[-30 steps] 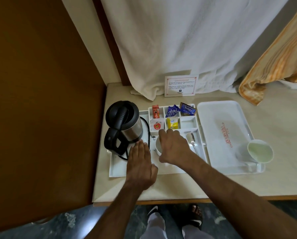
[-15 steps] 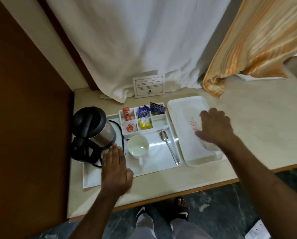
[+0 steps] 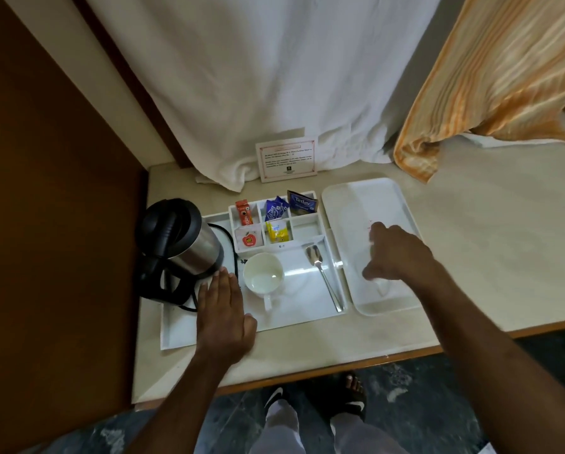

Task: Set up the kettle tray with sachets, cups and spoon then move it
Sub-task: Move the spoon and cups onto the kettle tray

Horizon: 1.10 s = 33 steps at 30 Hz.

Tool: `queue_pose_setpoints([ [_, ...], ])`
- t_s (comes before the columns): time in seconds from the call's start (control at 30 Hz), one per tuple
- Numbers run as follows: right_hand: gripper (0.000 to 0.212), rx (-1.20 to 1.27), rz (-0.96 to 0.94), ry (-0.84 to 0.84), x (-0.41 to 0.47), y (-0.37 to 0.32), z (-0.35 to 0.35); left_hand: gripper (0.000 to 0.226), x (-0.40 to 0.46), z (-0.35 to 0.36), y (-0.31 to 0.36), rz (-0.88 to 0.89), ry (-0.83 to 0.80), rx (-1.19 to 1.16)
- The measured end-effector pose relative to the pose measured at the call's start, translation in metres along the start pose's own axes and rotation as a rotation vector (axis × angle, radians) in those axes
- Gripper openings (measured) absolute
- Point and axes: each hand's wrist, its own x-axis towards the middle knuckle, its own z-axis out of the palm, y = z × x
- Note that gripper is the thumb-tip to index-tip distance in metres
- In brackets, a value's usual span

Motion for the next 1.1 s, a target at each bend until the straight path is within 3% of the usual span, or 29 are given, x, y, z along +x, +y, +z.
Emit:
queue_pose_setpoints([
  [0.17,0.079,-0.04,-0.223,0.113,-0.018,-0.064,0.002,0.077,-0.001,-0.003,0.001,-0.006,-0.01,0.0],
  [0.3,0.084,-0.085,-0.325,0.102,-0.022,-0.105,0.019,0.077,-0.001,-0.005,0.0,-0.002,-0.011,-0.004],
  [0.53,0.087,-0.125,-0.301,0.056,-0.014,-0.118,0.042,0.078,0.002,-0.003,-0.004,0.005,0.006,0.021],
  [1.1,0.088,-0.022,-0.33,0.162,-0.009,-0.114,0.069,0.081,0.004,0.002,-0.008,0.006,-0.003,0.063],
])
